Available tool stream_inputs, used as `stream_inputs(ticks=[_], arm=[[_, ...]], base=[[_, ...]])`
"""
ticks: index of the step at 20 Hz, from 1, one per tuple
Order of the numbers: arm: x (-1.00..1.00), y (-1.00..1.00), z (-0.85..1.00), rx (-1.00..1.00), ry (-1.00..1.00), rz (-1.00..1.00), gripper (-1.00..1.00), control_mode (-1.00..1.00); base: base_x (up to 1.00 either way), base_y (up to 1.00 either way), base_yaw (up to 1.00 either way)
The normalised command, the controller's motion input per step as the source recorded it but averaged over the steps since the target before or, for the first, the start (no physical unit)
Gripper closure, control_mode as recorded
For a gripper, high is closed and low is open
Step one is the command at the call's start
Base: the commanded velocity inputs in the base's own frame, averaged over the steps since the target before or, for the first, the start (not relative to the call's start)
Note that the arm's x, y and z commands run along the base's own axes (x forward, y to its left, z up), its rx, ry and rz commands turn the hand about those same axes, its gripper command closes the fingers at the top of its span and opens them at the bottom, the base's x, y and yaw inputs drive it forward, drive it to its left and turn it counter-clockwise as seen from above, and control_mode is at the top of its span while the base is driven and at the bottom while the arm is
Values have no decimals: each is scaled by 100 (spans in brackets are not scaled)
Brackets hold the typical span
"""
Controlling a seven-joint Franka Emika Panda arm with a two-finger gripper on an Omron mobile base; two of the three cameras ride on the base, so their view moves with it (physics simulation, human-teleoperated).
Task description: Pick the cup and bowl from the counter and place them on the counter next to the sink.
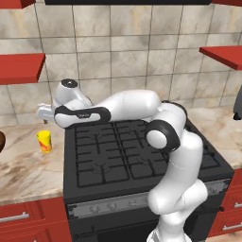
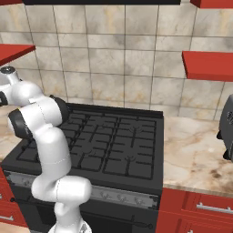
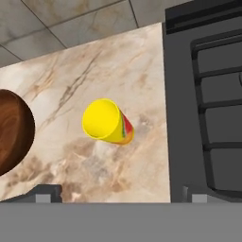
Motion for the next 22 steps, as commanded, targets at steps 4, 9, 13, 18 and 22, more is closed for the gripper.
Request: stream_inputs(ticks=[4, 9, 13, 18, 22], arm=[[27, 0, -13, 0, 0, 0, -100, -100], [32, 0, -9, 0, 0, 0, -100, -100], [8, 5, -2, -1, 0, 0, -100, -100], [7, 2, -16, -1, 0, 0, -100, -100], [3, 3, -19, 0, 0, 0, -100, -100]], base=[[0, 0, 0], [0, 0, 0], [0, 0, 0], [0, 0, 0], [0, 0, 0]])
